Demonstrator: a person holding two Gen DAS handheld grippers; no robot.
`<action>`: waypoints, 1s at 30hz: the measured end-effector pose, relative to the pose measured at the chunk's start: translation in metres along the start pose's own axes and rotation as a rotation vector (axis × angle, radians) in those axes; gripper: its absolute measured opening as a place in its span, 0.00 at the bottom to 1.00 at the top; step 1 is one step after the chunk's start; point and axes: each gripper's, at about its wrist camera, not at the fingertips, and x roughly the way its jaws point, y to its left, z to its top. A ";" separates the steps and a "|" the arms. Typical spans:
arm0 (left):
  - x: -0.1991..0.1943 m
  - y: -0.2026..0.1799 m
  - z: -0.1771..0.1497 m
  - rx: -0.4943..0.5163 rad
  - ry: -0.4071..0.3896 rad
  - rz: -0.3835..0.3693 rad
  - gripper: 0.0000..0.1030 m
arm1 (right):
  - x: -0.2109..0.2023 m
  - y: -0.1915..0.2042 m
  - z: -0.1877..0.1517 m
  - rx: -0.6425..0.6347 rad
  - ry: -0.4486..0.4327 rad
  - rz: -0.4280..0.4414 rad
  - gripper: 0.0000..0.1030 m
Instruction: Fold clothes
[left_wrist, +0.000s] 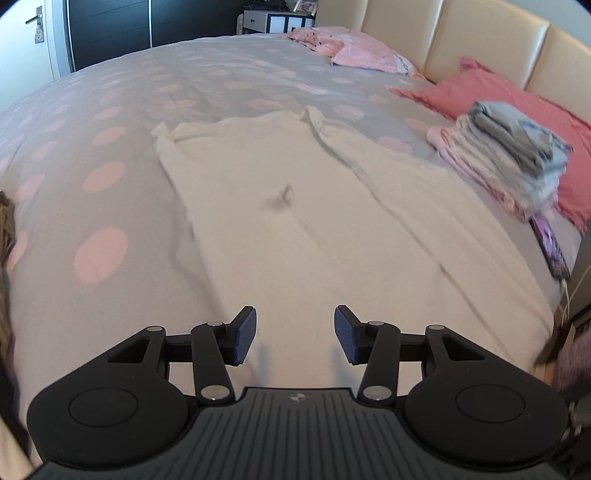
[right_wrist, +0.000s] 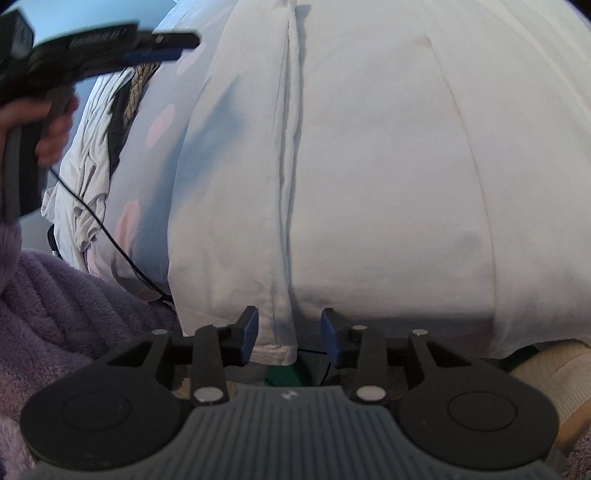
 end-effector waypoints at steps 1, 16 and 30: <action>-0.004 -0.002 -0.010 0.007 0.015 0.001 0.43 | 0.003 0.001 0.001 -0.004 0.000 -0.002 0.40; -0.037 -0.058 -0.115 0.223 0.202 -0.093 0.42 | 0.012 0.011 0.000 -0.067 0.035 -0.004 0.46; 0.001 -0.117 -0.175 0.634 0.339 -0.019 0.39 | 0.032 0.025 -0.006 -0.160 0.077 -0.010 0.46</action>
